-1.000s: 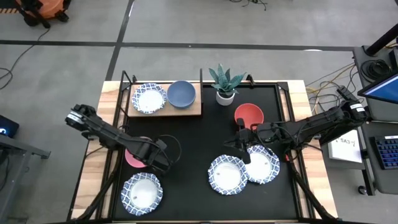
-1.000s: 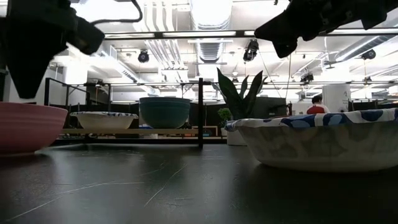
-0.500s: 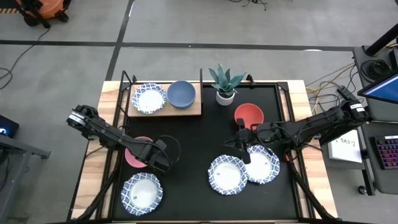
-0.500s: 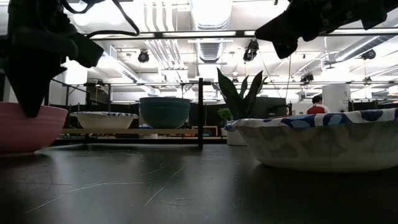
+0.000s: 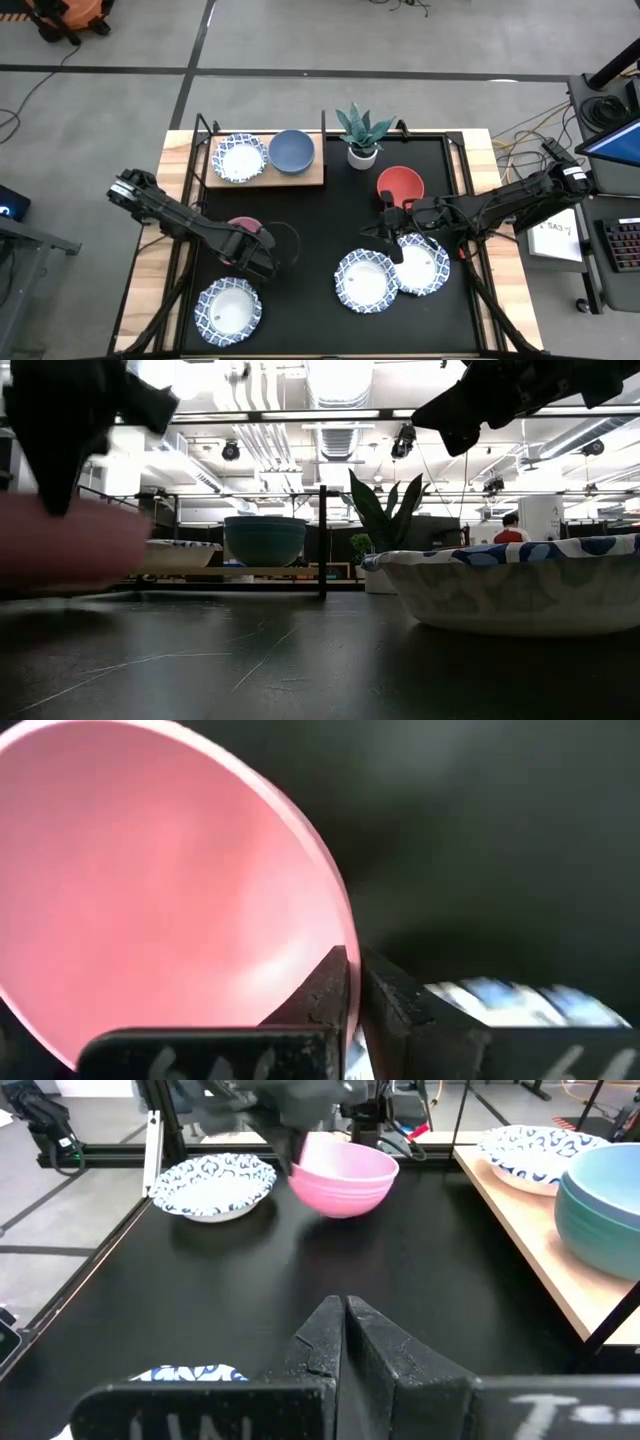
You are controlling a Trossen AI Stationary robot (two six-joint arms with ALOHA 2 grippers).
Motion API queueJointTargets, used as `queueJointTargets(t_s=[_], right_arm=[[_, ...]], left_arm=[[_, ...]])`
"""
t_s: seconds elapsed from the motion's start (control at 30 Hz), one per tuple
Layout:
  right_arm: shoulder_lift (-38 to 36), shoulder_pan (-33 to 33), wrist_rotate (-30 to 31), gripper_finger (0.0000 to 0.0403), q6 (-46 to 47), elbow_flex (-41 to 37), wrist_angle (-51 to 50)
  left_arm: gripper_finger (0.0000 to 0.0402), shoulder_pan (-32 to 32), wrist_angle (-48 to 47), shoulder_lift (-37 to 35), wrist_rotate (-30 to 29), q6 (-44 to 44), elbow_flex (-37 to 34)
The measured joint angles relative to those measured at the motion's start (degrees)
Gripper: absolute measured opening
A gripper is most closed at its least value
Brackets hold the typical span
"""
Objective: Place and stack bowls onto a shelf
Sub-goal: Stack the pink bowl on top of the blue bowl on the shelf
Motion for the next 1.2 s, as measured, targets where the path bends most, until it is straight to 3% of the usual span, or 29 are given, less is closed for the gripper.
queueJointTargets(t_s=[0.13,0.27,0.4,0.53,1.03,1.2], right_arm=[[0.0,0.0,0.0,0.0009,-0.4,0.0,0.0],[0.0,0.0,0.0,0.0009,-0.6,0.0,-0.1],[0.0,0.0,0.0,0.0009,-0.6,0.0,-0.6],[0.0,0.0,0.0,0.0009,-0.4,0.0,-1.3],[0.0,0.0,0.0,0.0009,-0.4,0.0,-1.8],[0.0,0.0,0.0,0.0009,-0.4,0.0,-2.2]], left_arm=[[0.0001,-0.8,-0.7,0.3,-0.7,17.9,7.1],[0.0001,-0.8,-5.2,1.1,-7.4,35.0,14.0],[0.0001,2.0,-12.4,2.3,-16.9,45.0,19.6],[0.0001,7.4,-14.9,2.3,-20.5,52.6,22.5],[0.0,30.8,-9.4,2.2,-21.0,78.6,23.3],[0.0,36.3,-4.7,2.2,-17.6,84.0,23.2]])
